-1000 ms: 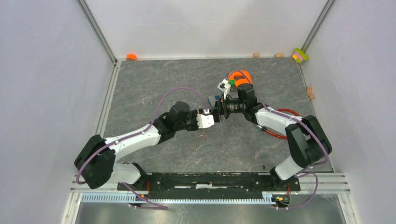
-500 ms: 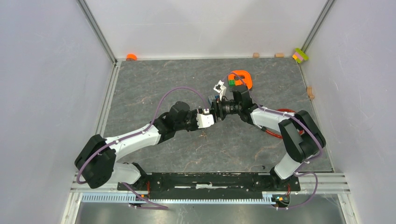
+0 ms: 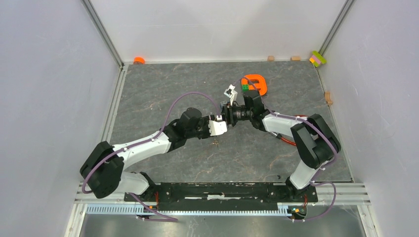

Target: Unlock with the key

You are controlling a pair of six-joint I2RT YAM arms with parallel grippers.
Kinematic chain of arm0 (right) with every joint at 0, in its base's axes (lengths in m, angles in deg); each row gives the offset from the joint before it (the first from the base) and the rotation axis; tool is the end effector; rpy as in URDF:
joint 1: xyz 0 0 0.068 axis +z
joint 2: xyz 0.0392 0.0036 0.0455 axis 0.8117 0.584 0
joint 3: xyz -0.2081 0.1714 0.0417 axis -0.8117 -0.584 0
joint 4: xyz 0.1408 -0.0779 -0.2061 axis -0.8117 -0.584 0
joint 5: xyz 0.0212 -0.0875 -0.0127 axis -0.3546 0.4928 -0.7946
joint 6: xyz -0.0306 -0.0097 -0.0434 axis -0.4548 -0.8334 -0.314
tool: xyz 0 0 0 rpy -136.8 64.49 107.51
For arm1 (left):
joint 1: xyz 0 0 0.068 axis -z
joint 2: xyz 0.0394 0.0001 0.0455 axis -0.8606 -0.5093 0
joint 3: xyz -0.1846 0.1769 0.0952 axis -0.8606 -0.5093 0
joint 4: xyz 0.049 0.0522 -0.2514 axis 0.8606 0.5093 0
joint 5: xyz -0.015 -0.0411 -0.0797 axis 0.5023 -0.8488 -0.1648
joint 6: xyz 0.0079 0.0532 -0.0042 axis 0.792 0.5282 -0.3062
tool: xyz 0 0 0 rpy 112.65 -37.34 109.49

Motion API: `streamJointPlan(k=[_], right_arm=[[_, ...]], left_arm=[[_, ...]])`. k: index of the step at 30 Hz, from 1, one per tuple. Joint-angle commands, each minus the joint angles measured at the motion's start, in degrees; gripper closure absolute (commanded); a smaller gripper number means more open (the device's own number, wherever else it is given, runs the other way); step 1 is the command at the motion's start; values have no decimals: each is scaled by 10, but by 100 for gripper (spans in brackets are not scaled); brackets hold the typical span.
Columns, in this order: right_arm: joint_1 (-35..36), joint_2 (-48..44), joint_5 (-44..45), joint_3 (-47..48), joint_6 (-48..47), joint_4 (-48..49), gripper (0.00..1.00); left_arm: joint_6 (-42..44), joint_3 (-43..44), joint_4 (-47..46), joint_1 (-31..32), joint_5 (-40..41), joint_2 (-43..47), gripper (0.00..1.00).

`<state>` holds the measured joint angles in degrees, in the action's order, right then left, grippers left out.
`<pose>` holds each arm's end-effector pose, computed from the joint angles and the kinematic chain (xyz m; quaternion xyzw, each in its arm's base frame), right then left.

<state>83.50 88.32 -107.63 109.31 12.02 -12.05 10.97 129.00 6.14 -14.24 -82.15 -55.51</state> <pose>0.2918 0.1940 0.1885 -0.2257 0.7785 0.5327 0.2434 0.1979 -0.2076 0.2217 0.6246 0.6096 -0.0972 0.4784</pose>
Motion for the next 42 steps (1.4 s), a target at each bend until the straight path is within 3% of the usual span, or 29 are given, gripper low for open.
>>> streamJointPlan(k=[1,5,7,11,13,14,15,16,17,18,23,26,29,36,42], right_arm=[[9,10,14,20,-4,4,39],[12,16,10,18,6,16,45],[15,18,8,20,6,21,58],[15,17,0,26,2,23,96],[11,8,5,24,-7,18,100],[6,3,4,22,-9,19,100],[0,-1,4,20,-10,20,100],[-9,-8,4,16,-9,21,100],[-18,-12,4,13,-12,19,100],[-29,-20,3,11,-15,15,100],[-68,-43,-68,-14,-35,36,100],[-69,-49,-123,-20,-75,27,100],[-68,-60,-161,-43,-89,44,100],[-68,-82,-200,-88,1,183,100],[-68,-81,-208,-98,71,268,100]], left_arm=[[-11,30,-50,8,9,0,98],[-13,31,-50,11,16,-2,98],[-13,33,-50,12,20,-2,98],[-17,36,-47,13,21,-3,98],[-18,37,-42,12,17,-1,92],[-17,41,-33,11,12,0,84],[-17,45,-23,11,4,3,69],[-17,47,-14,11,0,7,50],[-20,45,-14,9,-2,16,18],[-19,40,-20,6,-6,26,1],[-3,43,20,-46,-78,70,0],[-30,62,77,-130,-229,73,0],[-49,90,117,-174,-351,44,1],[-9,191,254,-175,-477,-70,21],[27,208,306,-158,-497,-106,21]])
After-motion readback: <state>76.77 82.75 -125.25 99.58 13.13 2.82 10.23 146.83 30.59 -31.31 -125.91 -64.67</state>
